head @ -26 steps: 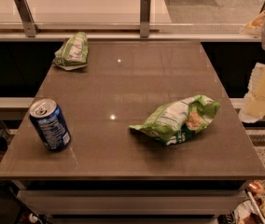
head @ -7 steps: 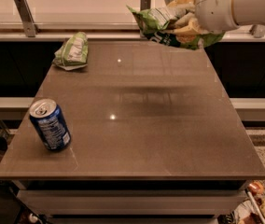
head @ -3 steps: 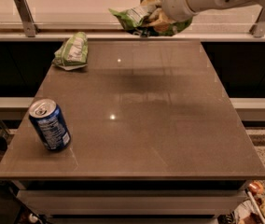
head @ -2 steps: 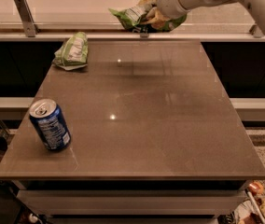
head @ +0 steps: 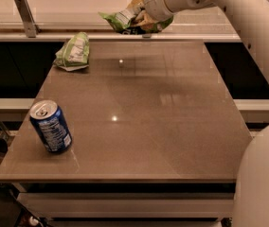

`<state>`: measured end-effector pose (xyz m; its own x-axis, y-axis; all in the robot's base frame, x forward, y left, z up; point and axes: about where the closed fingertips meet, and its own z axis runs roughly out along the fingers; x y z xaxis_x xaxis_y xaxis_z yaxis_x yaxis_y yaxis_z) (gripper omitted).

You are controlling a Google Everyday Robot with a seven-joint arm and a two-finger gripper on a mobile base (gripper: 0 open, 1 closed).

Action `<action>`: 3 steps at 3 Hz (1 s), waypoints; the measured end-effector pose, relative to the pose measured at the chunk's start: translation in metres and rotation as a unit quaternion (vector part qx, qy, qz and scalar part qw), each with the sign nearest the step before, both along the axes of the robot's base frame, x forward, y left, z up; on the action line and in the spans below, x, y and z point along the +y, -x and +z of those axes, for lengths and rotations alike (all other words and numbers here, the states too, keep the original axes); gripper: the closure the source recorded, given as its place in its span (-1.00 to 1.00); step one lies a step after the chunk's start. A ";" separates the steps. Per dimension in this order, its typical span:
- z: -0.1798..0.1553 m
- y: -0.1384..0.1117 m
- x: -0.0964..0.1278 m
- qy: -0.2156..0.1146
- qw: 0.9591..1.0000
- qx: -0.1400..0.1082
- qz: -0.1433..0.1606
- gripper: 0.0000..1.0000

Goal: Move green rice chip bag near green jalapeno chip bag

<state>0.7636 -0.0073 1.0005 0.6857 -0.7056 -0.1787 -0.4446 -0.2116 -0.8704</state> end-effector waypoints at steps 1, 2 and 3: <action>-0.018 -0.011 0.022 -0.003 1.000 0.012 0.025 1.00; -0.020 -0.011 0.023 -0.003 1.000 0.013 0.026 0.65; -0.022 -0.011 0.027 -0.003 0.999 0.015 0.028 0.17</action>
Offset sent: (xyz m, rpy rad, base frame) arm 0.0083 0.0175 -0.0144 0.0044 0.0179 0.0405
